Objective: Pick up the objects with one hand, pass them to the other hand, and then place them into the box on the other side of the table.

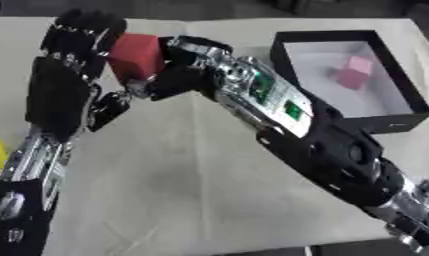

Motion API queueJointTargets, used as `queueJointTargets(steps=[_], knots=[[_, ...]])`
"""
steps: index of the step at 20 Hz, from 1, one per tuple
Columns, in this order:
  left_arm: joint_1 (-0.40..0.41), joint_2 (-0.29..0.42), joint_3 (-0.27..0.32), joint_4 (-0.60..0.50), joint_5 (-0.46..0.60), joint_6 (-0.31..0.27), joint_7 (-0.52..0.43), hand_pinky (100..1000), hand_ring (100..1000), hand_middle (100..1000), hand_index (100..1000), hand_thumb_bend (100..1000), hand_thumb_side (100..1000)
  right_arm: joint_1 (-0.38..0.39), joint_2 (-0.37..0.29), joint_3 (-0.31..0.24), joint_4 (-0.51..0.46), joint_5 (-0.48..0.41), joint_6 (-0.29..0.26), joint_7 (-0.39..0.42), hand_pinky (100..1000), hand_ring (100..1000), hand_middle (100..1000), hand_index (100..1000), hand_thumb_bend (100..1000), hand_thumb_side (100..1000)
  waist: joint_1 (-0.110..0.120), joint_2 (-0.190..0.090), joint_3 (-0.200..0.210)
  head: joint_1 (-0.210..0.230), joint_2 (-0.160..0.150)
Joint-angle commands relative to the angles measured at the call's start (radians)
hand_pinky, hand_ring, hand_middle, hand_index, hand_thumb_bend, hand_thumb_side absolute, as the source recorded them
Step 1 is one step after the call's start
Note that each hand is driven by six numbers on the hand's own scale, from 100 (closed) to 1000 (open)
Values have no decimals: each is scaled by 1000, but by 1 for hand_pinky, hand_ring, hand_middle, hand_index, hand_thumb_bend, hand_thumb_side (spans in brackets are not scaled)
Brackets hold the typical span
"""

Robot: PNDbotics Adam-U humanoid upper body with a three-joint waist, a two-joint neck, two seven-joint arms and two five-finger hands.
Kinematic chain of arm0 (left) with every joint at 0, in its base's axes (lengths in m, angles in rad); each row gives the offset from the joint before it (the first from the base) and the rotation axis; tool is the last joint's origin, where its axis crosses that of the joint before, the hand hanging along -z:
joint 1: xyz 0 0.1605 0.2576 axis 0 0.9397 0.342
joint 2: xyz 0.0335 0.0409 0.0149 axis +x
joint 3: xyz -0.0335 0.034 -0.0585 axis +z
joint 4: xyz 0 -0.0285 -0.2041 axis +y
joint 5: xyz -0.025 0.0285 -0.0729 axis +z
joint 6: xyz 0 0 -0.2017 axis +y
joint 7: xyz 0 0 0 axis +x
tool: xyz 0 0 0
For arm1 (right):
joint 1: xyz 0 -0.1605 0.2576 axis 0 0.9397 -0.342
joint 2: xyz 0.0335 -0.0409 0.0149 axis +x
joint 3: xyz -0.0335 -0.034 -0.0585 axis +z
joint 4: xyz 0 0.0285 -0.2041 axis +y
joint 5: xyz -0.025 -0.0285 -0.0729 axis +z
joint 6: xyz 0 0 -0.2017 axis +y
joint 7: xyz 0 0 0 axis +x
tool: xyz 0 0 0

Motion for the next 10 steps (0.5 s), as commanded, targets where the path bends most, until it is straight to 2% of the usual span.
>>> queueJointTargets(steps=[1,4,10], knots=[[3,32,42,7,39,39,-39,835,782,754,917,860,212,-9,-47,-38,-58,-3,6,1,887,674,370,674,100,100,4,-24,-3,-3,4],[15,61,56,12,91,57,-66,822,756,720,865,715,176,13,-87,-68,-100,-6,14,4,885,676,384,681,100,100,5,-26,-8,-5,9],[54,178,73,5,219,44,-161,801,723,673,788,572,185,110,-239,-192,-211,-10,4,9,881,680,415,697,100,100,8,-29,-16,-20,15]])
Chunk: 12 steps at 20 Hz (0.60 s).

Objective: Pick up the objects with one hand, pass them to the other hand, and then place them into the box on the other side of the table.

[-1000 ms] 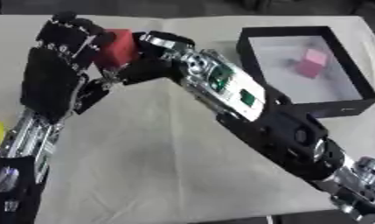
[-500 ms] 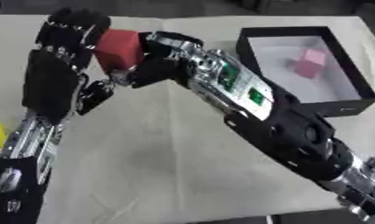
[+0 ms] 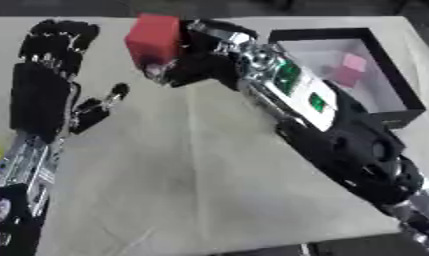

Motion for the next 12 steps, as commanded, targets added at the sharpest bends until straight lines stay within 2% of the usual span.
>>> queueJointTargets(steps=[1,8,10,12], knots=[[3,82,19,-25,84,-15,-68,801,721,671,787,564,185,31,-106,-83,-60,1,-12,8,880,680,414,697,100,100,5,-28,-1,-15,2],[54,205,61,-95,235,-8,-146,791,704,655,768,532,201,172,-260,-206,-54,19,-63,2,871,678,419,694,100,100,10,-20,-1,-53,-4],[66,242,76,-110,277,9,-164,794,702,655,769,514,208,215,-308,-232,-45,48,-79,12,867,681,430,699,100,100,12,-17,-1,-70,-8],[74,279,94,-132,328,26,-179,801,707,661,773,507,214,255,-354,-254,-22,98,-103,54,860,692,457,715,100,100,15,-15,0,-95,-13]])
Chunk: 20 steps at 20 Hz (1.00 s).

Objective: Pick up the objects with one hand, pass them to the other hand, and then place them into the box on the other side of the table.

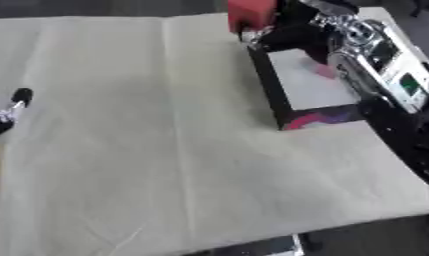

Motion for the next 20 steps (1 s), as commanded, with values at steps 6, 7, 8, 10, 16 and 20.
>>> queueJointTargets(steps=[6,7,8,10,16,20], knots=[[-2,134,72,-101,209,66,-72,814,709,671,787,448,273,62,-155,-87,150,285,-138,167,858,747,554,782,215,100,17,-14,5,-93,-27],[0,141,80,-107,242,77,-85,817,711,680,796,432,290,63,-159,-92,181,324,-153,178,859,760,583,804,283,100,18,-13,7,-98,-29],[3,149,87,-114,275,88,-97,819,712,682,798,425,298,64,-162,-95,212,360,-167,186,862,774,614,829,332,100,20,-13,8,-102,-32],[9,165,101,-130,324,105,-114,820,713,683,797,424,298,65,-164,-102,267,423,-196,199,867,788,645,852,375,100,22,-12,12,-107,-34],[24,194,133,-155,368,132,-107,821,712,682,795,421,289,65,-162,-116,382,570,-247,210,919,896,830,987,368,100,23,-11,21,-107,-42],[25,203,144,-158,371,143,-96,821,713,682,796,423,288,70,-163,-119,410,679,-282,254,948,959,900,1000,397,100,21,-11,23,-103,-41]])
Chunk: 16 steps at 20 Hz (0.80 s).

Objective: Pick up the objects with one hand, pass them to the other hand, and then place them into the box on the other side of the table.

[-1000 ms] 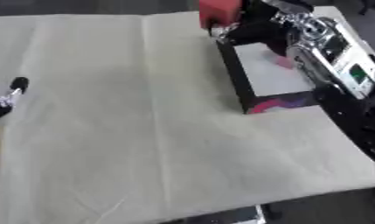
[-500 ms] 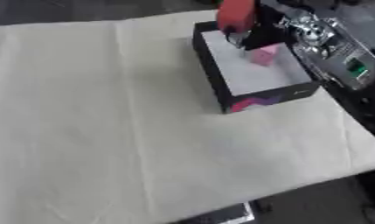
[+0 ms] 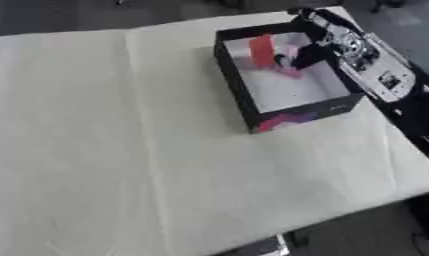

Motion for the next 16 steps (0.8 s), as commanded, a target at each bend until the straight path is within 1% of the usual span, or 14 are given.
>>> queueJointTargets(steps=[1,2,4,5,6,7,9,11,12,14,15,16], knots=[[-12,46,21,-20,7,10,9,821,712,681,795,423,286,-7,-43,-25,14,84,-31,39,953,968,910,1000,408,100,0,-15,2,4,-14],[-13,49,23,-21,7,13,11,821,712,681,795,427,286,-7,-42,-32,16,101,-35,46,956,973,914,1000,420,100,0,-15,1,8,-13],[-15,56,27,-18,11,18,8,821,712,680,797,428,300,-6,-35,-53,5,103,-32,33,956,968,911,1000,397,100,1,-15,0,18,-13],[-17,61,28,-13,20,24,-3,822,712,680,804,424,333,-6,-27,-69,-14,81,-23,0,962,971,916,1000,398,100,2,-15,0,27,-13],[-21,68,28,-6,34,31,-24,823,712,681,806,421,345,-3,-17,-85,-42,34,-14,-47,963,969,913,1000,406,100,3,-15,-1,37,-12],[-25,78,28,2,48,38,-53,827,717,686,811,418,354,1,-9,-97,-72,-30,-7,-99,964,966,916,1000,273,100,5,-15,-2,47,-12],[-41,103,25,20,80,51,-136,831,718,687,815,399,368,12,4,-111,-146,-179,-4,-209,974,970,925,1000,105,167,8,-16,-2,69,-10],[-61,137,19,46,139,67,-229,834,720,690,820,382,411,29,16,-111,-226,-312,-28,-299,982,975,937,1000,100,225,13,-18,-2,91,-6],[-71,158,15,61,169,74,-273,837,724,696,827,382,442,38,19,-109,-259,-359,-42,-329,983,976,942,1000,100,233,16,-19,-1,99,-5],[-92,202,-1,103,241,88,-370,848,733,707,842,387,501,54,26,-106,-316,-415,-62,-367,979,971,937,1000,100,215,21,-21,1,112,-3],[-104,227,-15,132,290,92,-431,858,740,717,855,383,561,60,29,-104,-343,-428,-65,-378,978,968,936,1000,100,221,24,-22,3,119,-1],[-117,250,-32,162,349,94,-501,860,743,721,859,380,580,64,31,-101,-367,-437,-66,-385,977,966,935,1000,100,222,27,-23,4,125,1]])
